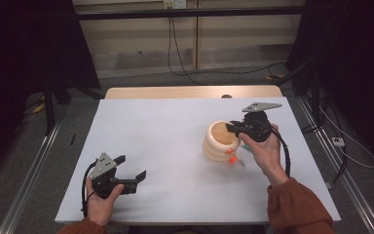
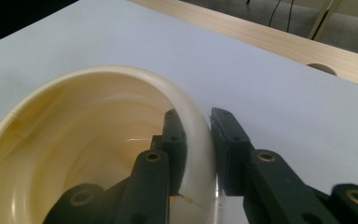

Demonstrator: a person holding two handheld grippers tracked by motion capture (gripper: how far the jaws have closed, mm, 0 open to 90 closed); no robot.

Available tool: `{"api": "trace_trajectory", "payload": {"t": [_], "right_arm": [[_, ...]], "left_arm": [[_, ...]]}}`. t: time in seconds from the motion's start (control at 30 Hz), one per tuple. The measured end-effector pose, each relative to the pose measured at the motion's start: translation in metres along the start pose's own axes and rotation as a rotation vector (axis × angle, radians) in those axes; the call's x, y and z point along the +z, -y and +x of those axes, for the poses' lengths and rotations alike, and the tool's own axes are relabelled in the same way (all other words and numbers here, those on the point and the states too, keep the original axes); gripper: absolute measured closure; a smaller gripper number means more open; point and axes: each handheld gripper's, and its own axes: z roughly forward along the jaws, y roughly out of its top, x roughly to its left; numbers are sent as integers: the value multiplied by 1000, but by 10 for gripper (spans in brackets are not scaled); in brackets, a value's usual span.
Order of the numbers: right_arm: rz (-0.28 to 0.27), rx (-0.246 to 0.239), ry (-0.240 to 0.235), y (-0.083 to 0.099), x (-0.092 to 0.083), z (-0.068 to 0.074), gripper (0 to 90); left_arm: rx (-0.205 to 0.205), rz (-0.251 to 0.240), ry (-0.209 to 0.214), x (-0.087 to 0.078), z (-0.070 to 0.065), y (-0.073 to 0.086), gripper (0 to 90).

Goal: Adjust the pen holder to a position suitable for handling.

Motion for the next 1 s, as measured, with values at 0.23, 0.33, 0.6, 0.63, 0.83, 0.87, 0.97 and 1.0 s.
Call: {"api": "trace_trajectory", "payload": {"t": [0.23,0.33,0.6,0.63,0.83,0.87,0.97,1.0], "right_arm": [[7,-6,-34,-2,16,19,766],[17,-18,-48,-3,23,28,766],[35,-43,-85,-7,44,51,765],[38,-45,-90,-7,47,53,765],[60,-59,-92,-7,61,61,765],[65,-55,-90,-7,63,62,764],[77,-48,-84,-4,68,63,760],[76,-53,-86,-4,70,64,757]], "left_arm": [[-1,-1,2,0,0,0,52],[3,1,3,0,0,0,52],[4,-1,6,0,0,0,52],[3,1,4,0,0,0,52],[0,0,7,0,1,0,52],[0,0,7,0,1,0,52],[1,2,8,0,1,0,52],[0,2,8,0,1,0,52]]}}
